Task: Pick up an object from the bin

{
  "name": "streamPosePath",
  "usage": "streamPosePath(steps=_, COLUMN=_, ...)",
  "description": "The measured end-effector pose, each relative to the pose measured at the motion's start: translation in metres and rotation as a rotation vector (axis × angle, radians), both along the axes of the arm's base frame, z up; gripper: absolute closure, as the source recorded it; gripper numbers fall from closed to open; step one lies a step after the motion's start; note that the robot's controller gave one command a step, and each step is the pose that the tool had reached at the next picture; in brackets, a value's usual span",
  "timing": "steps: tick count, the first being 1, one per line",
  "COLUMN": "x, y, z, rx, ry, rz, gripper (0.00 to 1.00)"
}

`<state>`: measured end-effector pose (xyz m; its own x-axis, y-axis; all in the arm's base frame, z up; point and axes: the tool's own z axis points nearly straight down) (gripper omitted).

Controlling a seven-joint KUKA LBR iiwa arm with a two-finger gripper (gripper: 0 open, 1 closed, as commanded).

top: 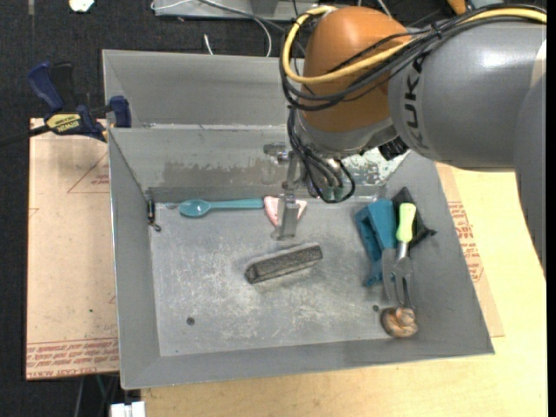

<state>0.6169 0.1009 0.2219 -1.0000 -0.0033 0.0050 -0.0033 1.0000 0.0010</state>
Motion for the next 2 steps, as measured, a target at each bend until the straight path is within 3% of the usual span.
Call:
streamPosePath(steps=1, x=0.001, y=-0.001, z=0.005, rx=0.001, ry=-0.007, rz=-0.002, gripper=0.0)
streamPosePath(steps=2, x=-0.023, y=-0.004, z=-0.056, rx=0.002, ry=-0.009, rz=-0.002, gripper=0.0)
